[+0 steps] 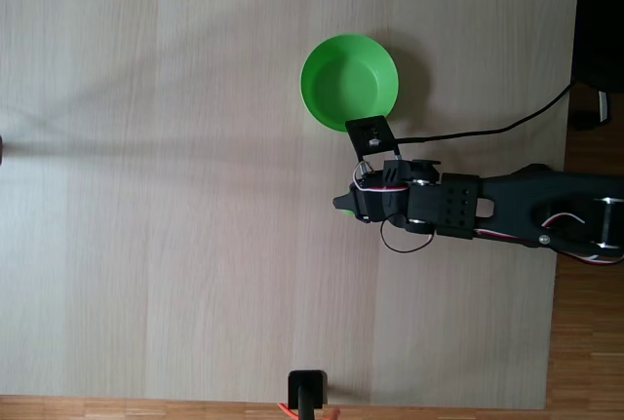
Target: Grasp a green pompom and put it in the green bowl.
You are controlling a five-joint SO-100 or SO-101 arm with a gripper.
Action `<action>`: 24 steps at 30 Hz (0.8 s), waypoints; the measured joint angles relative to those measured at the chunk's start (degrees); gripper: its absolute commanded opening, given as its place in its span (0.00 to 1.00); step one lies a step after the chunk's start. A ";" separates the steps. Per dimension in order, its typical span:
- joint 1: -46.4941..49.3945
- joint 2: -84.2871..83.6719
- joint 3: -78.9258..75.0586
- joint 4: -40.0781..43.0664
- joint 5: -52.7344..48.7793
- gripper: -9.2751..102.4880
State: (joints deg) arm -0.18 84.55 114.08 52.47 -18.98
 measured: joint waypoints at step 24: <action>-0.62 3.16 -0.35 0.09 -0.35 0.17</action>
State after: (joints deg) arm -0.79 87.71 113.73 52.56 -19.34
